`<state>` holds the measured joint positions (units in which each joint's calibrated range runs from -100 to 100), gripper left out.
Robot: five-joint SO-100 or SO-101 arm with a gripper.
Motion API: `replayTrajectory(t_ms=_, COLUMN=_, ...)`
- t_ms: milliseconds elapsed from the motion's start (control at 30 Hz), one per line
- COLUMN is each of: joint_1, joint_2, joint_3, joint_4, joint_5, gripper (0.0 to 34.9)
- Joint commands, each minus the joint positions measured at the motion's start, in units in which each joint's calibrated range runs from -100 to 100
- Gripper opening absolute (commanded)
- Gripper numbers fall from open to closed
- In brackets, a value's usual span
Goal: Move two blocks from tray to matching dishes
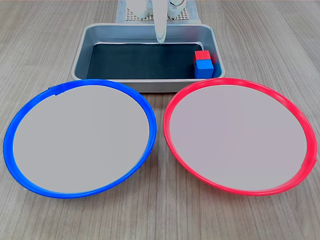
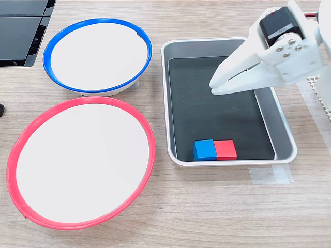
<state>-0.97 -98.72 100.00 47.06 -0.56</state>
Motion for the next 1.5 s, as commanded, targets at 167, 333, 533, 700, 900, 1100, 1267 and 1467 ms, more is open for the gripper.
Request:
replayTrajectory(t_ms=167, joint_1=-0.1, joint_2=-0.3, joint_3=0.0, joint_4=0.3, joint_5=-0.1, gripper=0.3)
replayTrajectory(t_ms=333, joint_1=-0.1, joint_2=-0.3, joint_3=0.0, joint_4=0.3, joint_5=-0.1, gripper=0.3)
replayTrajectory(t_ms=533, joint_1=-0.1, joint_2=-0.3, joint_3=0.0, joint_4=0.3, joint_5=-0.1, gripper=0.3)
replayTrajectory(t_ms=700, joint_1=-0.1, joint_2=-0.3, joint_3=0.0, joint_4=0.3, joint_5=-0.1, gripper=0.3)
replayTrajectory(t_ms=900, joint_1=-0.1, joint_2=-0.3, joint_3=0.0, joint_4=0.3, joint_5=-0.1, gripper=0.3)
replayTrajectory(t_ms=1100, joint_1=-0.2, joint_2=-0.3, joint_3=0.0, joint_4=0.3, joint_5=-0.1, gripper=1.5)
replayTrajectory(t_ms=1267, joint_1=-3.5, joint_2=-0.3, joint_3=0.0, joint_4=0.4, joint_5=1.8, gripper=0.3)
replayTrajectory(t_ms=1467, joint_1=-7.8, joint_2=18.2, joint_3=-18.4, joint_4=12.8, joint_5=4.1, gripper=0.2)
